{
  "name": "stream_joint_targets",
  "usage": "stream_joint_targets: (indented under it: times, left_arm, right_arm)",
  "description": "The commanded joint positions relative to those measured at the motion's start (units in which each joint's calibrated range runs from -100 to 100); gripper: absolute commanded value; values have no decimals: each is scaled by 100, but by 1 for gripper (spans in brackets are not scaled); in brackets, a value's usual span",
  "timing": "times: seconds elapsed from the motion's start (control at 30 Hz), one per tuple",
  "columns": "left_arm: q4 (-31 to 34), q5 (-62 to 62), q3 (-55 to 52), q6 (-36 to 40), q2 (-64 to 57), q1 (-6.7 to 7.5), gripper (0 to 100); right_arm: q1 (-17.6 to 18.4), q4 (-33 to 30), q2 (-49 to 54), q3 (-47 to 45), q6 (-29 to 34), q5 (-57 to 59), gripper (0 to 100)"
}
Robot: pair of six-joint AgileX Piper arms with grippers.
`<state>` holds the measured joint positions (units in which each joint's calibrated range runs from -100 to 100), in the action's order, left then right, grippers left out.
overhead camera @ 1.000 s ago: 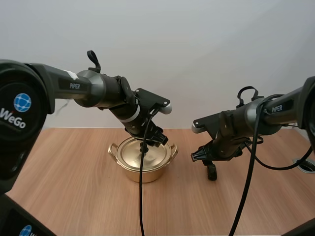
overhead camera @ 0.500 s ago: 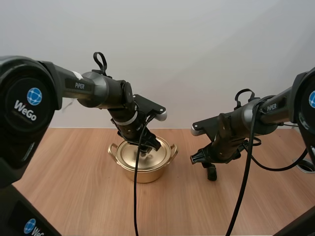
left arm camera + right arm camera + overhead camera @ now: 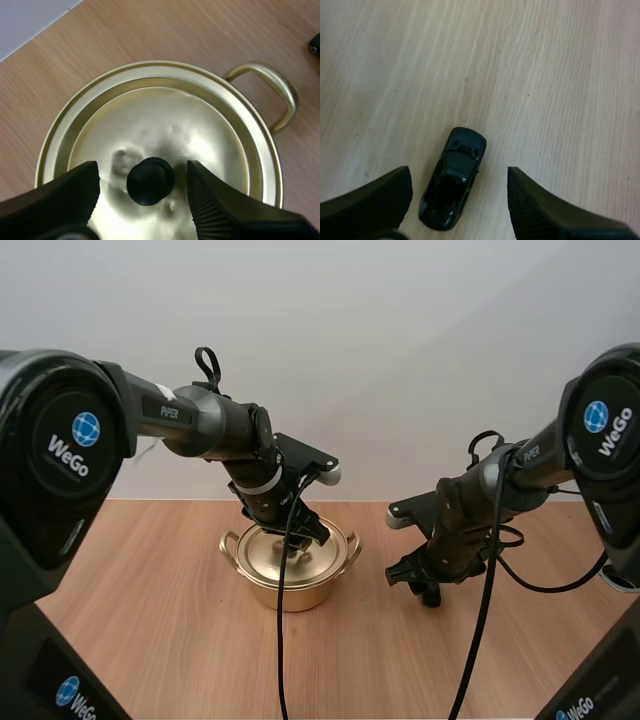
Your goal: Open the pot, put the car inside, and close it
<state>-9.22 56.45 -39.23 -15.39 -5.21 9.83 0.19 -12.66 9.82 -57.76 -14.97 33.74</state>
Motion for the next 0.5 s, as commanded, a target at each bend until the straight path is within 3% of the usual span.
stream_joint_targets:
  times: [0.0,0.33,0.4,0.47]
  left_arm:
    - [-12,-1,6,8,2,2,83]
    - [-12,-1,6,8,2,2,78]
    - [-12,-1,6,8,2,2,78]
    - [-12,-1,6,8,2,2,75]
  right_arm:
    - [5,39,-181,102,4,52,91]
    - [5,159,-552,322,4,325,89]
    - [5,159,-552,322,4,360,84]
    - [5,169,-552,322,4,431,70]
